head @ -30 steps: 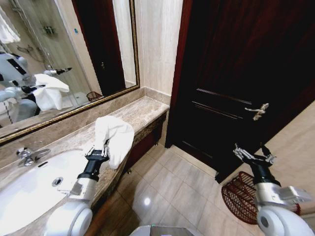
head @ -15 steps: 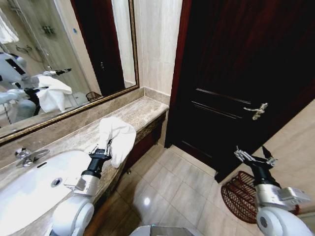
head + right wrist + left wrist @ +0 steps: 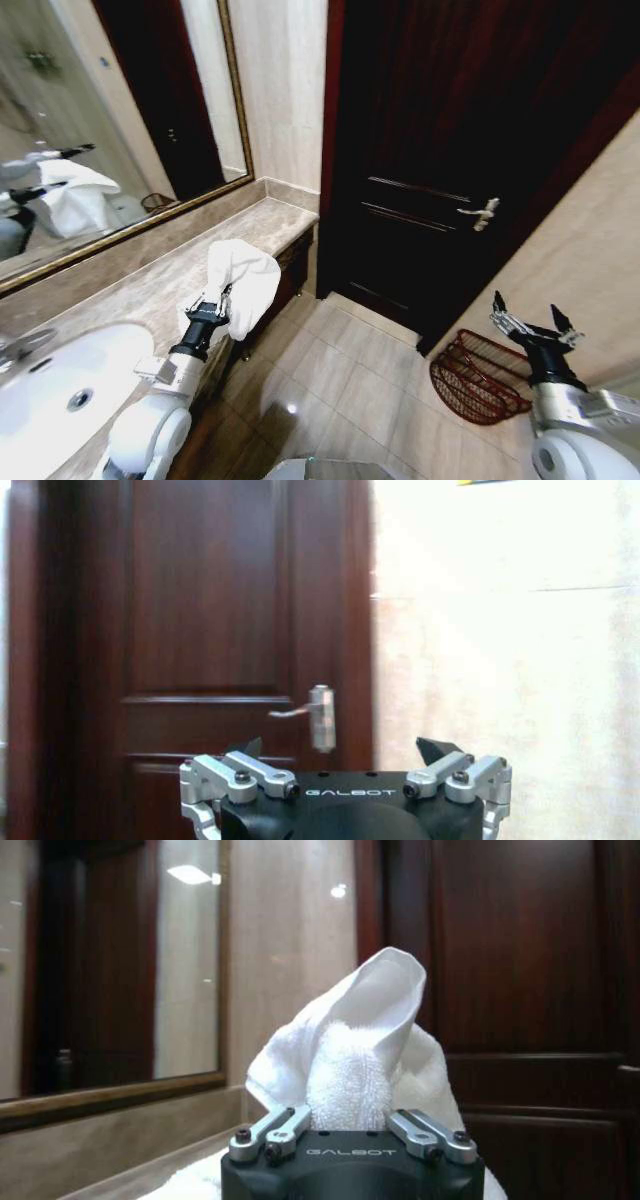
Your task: Discard the used towel into the hamper.
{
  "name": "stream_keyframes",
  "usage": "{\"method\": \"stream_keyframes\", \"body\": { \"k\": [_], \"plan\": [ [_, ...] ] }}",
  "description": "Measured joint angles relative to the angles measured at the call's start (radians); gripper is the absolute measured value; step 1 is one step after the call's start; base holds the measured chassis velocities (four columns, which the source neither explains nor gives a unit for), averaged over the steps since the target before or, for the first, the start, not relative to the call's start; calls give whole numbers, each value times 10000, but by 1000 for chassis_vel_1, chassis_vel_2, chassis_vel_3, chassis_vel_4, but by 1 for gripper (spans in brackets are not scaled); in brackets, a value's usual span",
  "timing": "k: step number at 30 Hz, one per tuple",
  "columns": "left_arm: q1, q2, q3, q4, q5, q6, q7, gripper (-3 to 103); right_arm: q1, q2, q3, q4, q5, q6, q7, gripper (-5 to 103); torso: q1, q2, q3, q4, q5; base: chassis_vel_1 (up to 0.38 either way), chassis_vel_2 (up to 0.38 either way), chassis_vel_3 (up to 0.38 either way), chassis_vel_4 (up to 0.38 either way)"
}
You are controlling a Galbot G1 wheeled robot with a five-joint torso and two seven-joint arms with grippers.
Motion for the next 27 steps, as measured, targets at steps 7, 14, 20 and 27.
{"method": "stream_keyframes", "body": {
  "k": [7,14,20,27],
  "plan": [
    [-106,-29,4,161,2,-47,184,15,-232,80,-20,113,-37,-353,349,100,0,0,1,-2,0,-128,-114,-122,-128],
    [-143,-45,-11,224,2,-94,200,15,-312,100,-70,94,-109,-238,362,100,-1,0,0,0,1,-124,-132,-133,-120],
    [-135,-63,-40,264,7,-127,202,15,-436,98,-74,117,-114,-77,365,100,-1,0,0,-1,0,-129,-123,-116,-122],
    [-114,-178,-40,286,56,-224,399,15,-400,116,-219,466,-3,-316,633,100,-1,0,0,0,-2,-132,-126,-113,-132]
  ]
}}
